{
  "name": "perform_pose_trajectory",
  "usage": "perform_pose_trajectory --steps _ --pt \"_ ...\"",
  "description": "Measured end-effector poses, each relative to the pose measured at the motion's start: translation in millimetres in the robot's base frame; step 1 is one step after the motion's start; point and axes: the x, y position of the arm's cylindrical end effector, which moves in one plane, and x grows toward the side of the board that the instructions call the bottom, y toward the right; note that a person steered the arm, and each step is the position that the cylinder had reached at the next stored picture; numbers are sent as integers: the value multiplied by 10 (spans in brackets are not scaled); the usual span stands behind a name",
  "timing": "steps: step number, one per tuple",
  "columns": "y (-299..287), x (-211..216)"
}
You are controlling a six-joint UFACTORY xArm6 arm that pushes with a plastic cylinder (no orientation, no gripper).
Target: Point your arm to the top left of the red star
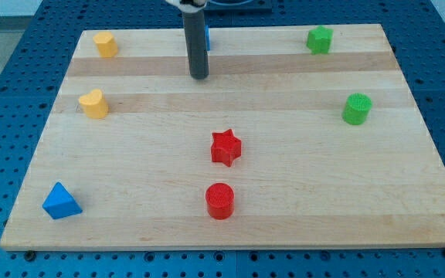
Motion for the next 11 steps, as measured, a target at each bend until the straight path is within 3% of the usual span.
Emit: perform_pose_trajectory --steps 1,4,10,11 --pt "-6 422" --pt "-6 469" --pt "-473 1046" --pt "-120 1143"
